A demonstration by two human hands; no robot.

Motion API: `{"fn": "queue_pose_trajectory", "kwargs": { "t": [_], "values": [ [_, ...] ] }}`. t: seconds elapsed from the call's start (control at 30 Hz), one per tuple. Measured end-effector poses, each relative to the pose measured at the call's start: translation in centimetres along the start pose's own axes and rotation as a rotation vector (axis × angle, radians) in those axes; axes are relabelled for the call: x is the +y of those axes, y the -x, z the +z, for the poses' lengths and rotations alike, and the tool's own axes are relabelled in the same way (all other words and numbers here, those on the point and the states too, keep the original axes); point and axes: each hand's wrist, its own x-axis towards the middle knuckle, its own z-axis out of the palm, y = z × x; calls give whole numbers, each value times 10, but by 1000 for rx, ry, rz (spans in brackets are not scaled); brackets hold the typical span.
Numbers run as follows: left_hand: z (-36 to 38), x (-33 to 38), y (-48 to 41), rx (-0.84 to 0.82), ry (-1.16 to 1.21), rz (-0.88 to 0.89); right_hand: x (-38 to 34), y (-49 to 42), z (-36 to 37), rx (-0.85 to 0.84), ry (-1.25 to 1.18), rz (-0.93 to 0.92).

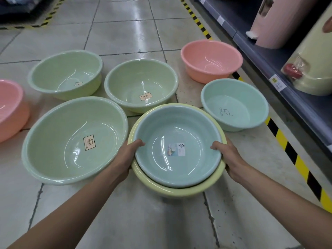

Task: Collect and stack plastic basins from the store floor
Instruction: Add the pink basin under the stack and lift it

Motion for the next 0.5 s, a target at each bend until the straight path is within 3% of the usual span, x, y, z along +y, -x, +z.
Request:
{"fn": "queue_pose_trajectory", "kwargs": {
  "t": [0.3,0.5],
  "values": [
    [7,40,-2,41,-31,42,-30,-6,-8,4,-9,-67],
    [30,121,-6,-83,-80,198,-105,-20,-33,-5,-82,-215]
  ]
}}
